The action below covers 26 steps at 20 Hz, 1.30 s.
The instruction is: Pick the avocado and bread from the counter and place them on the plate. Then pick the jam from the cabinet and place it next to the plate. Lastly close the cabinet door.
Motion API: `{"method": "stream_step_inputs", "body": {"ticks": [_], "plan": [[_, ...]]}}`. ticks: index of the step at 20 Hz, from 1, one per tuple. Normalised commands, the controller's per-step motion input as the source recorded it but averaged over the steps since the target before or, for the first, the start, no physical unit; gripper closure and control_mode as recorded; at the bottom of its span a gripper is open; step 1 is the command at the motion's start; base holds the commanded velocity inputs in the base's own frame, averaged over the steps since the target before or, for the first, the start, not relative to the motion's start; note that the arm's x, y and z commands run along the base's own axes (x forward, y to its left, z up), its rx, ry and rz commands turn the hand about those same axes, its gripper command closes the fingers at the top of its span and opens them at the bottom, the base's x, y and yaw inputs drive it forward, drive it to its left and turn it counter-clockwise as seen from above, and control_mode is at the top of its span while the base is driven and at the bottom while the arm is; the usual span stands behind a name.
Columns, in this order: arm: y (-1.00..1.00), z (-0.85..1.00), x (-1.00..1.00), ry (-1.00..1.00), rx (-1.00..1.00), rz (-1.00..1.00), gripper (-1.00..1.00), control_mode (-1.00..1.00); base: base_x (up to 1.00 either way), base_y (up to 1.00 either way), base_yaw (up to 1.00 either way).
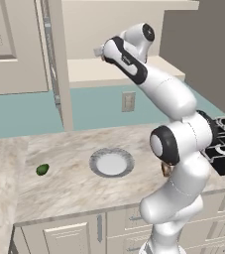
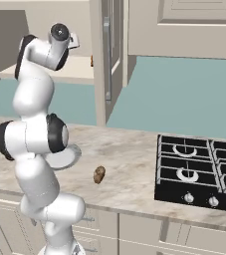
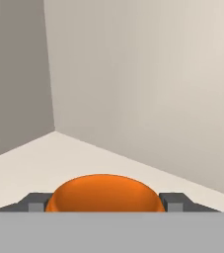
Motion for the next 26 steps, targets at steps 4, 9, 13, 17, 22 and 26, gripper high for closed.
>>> {"method": "stream_step_inputs", "body": {"ticks": [4, 9, 13, 17, 22, 26], "plan": [[-0.04, 0.0, -0.6, -0.2, 0.0, 0.1, 1.0, -1.0, 0.0, 0.0, 0.0], [-0.07, 0.02, -0.7, -0.15, 0.0, 0.08, 1.0, -1.0, 0.0, 0.0, 0.0], [-0.04, 0.07, -0.65, -0.07, 0.0, 0.09, 1.0, -1.0, 0.0, 0.0, 0.0], [0.0, 0.01, -0.56, -0.02, 0.0, 0.1, 1.0, -1.0, 0.0, 0.0, 0.0], [0.0, 0.0, -0.48, 0.0, 0.0, 0.11, 1.0, -1.0, 0.0, 0.0, 0.0], [0.03, -0.03, -0.28, 0.0, 0.0, 0.11, 1.0, -1.0, 0.0, 0.0, 0.0]]}}
